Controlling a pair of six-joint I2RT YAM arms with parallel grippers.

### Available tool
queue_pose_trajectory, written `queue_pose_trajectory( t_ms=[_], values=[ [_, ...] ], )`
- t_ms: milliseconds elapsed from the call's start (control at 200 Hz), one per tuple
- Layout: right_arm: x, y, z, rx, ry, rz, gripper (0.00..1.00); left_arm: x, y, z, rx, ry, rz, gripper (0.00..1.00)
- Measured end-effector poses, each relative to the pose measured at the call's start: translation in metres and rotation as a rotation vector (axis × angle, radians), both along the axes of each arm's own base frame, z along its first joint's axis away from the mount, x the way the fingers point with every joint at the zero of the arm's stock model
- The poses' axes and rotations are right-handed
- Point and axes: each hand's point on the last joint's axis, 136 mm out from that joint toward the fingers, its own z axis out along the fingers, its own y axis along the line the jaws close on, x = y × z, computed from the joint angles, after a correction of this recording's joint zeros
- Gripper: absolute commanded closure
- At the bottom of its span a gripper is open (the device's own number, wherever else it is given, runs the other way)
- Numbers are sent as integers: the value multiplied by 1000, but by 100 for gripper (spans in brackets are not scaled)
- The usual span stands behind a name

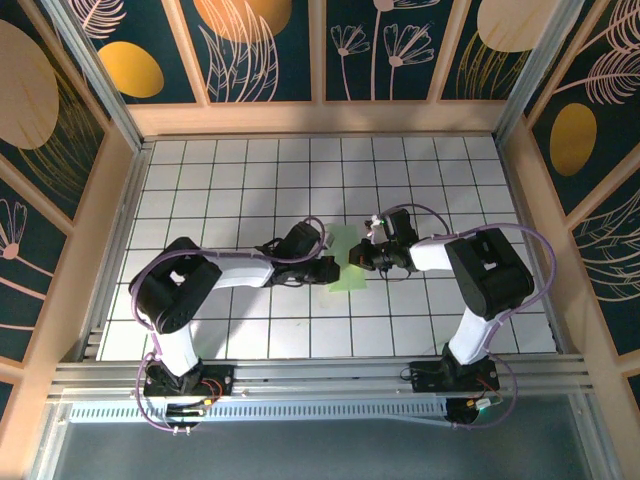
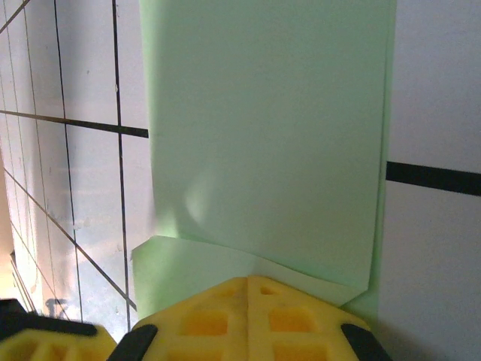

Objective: Fold a paper plane with a square sheet of paper (fold left side to right side)
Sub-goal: Fold the triangle a second time at the center of the table.

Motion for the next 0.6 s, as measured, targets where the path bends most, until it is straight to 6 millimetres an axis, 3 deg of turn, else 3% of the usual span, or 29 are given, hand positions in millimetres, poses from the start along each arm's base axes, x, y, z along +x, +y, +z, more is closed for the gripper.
queue_pose_trajectory(
  t_ms=[601],
  values=[
    [2,2,-1,2,5,3,100,-4,-11,1,-71,34,-65,100]
  ],
)
